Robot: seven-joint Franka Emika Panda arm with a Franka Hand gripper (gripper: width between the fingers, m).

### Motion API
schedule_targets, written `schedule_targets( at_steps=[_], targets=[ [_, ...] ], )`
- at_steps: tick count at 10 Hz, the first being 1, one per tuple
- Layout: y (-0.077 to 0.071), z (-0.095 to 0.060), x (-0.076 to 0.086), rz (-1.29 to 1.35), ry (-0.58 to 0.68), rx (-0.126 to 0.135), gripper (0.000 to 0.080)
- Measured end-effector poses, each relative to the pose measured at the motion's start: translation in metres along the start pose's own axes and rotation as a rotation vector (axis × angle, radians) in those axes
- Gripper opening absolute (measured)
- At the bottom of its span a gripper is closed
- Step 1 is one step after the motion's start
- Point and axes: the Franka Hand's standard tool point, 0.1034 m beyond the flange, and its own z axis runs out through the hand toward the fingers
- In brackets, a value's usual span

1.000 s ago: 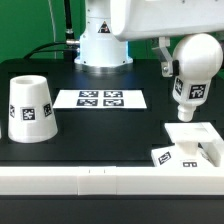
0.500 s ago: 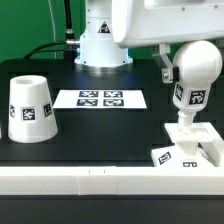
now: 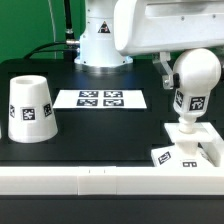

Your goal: Assemble lamp

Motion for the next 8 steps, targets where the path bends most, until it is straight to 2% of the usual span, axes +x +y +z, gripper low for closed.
schedule_targets(
  at_steps=[8],
  targets=[
    [-0.004,0.013,-0.010,0.000,0.003,-0.001,0.0575]
  ],
)
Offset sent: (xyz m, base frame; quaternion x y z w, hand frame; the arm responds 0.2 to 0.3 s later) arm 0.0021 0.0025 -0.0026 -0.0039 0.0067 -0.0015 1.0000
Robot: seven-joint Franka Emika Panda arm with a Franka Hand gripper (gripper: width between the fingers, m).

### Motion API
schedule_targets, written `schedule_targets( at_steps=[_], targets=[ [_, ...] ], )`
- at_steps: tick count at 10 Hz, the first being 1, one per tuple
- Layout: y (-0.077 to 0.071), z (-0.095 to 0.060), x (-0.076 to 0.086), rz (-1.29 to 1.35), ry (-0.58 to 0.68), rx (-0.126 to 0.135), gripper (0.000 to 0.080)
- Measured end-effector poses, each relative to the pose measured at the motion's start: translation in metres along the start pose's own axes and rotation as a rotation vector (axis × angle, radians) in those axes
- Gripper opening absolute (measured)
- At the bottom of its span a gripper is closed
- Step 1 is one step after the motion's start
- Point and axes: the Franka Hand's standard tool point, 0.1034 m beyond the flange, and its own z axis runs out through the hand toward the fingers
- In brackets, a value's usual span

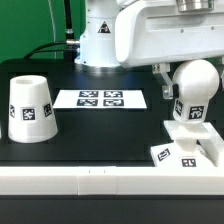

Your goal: Assemble lamp

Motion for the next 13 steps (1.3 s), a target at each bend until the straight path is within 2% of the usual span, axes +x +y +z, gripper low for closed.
schedule_targets(
  at_steps=[4,5,7,10,13],
  targets=[
    [0.000,0.001,-0.002,0.000,0.007,-0.003,0.0575],
    [0.000,0.002,-0.002,0.000,0.007,-0.003,0.0651],
    [0.001,0.001,-0.002,-0.001,0.006,-0.003,0.0696],
    [0.003,-0.008,-0.001,-0.004,0.000,-0.004,0.0698],
    [0.006,-0.028,0.003,-0.002,-0.022,0.000,0.0698]
  ],
)
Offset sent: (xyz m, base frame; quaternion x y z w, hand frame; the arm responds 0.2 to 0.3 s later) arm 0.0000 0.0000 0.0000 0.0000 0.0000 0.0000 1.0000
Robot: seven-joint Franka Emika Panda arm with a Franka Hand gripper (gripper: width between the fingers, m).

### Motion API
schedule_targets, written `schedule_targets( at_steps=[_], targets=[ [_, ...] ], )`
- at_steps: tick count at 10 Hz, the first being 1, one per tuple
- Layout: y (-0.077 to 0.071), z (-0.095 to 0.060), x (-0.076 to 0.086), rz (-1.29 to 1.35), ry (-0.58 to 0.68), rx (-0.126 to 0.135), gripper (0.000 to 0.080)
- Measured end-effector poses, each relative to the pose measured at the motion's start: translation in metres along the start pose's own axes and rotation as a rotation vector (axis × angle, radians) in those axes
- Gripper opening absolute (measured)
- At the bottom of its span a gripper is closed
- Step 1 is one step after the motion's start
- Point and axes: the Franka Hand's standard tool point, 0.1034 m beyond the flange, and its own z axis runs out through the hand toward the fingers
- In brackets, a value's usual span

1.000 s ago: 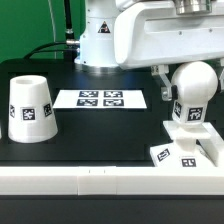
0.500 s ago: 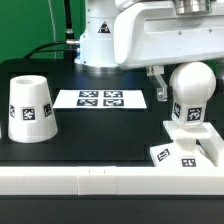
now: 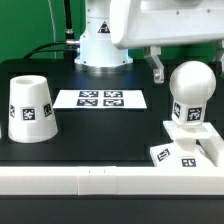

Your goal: Assemble lamp

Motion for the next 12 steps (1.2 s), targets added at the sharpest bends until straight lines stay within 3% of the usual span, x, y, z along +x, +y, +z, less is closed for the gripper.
schedule_targets(
  at_steps=[3,4,8,9,12],
  targets=[
    [-0.003,0.000,-0.004,0.004,-0.048,0.015,0.0698],
    [-0.008,0.002,-0.009,-0.002,-0.131,0.038,0.0698],
    [-0.008,0.012,0.000,-0.020,-0.367,0.098,0.0698],
    [-0.002,0.016,0.010,-0.015,-0.332,0.090,0.0698],
    [0.002,0.020,0.007,-0.013,-0.329,0.089,0.0698]
  ],
)
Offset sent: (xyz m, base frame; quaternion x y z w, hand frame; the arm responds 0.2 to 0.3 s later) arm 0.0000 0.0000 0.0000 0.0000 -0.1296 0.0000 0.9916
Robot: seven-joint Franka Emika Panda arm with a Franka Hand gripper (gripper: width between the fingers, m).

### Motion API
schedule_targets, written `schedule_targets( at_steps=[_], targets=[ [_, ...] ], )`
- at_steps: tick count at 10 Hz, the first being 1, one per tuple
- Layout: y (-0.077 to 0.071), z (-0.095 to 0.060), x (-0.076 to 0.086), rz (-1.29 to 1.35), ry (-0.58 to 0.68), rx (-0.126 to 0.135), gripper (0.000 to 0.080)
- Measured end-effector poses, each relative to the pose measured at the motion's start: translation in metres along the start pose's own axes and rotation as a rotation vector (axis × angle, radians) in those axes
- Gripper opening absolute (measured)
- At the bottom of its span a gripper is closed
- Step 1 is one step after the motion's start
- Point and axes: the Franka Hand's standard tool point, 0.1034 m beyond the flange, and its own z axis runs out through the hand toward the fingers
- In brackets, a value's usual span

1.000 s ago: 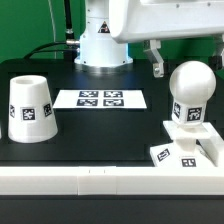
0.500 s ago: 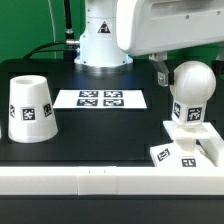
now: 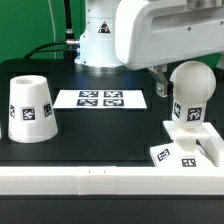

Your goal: Assemble lamp

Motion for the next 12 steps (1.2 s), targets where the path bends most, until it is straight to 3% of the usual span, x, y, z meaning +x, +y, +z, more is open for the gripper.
schedule_targets(
  at_steps=[2,3,4,9,11,12],
  targets=[
    [-0.0007,0.0026,-0.0012,-0.004,0.001,-0.001,0.0698],
    [-0.0024,0.0043,-0.0024,-0.006,-0.002,0.001,0.0610],
    [-0.0034,0.0044,-0.0020,-0.008,-0.001,0.001,0.0575],
    [-0.0036,0.0043,-0.0018,0.025,0.000,0.003,0.0576],
    [-0.0020,0.0039,-0.0026,0.209,0.009,0.026,0.0577],
    [-0.0020,0.0040,-0.0037,0.280,0.028,0.021,0.0577]
  ],
)
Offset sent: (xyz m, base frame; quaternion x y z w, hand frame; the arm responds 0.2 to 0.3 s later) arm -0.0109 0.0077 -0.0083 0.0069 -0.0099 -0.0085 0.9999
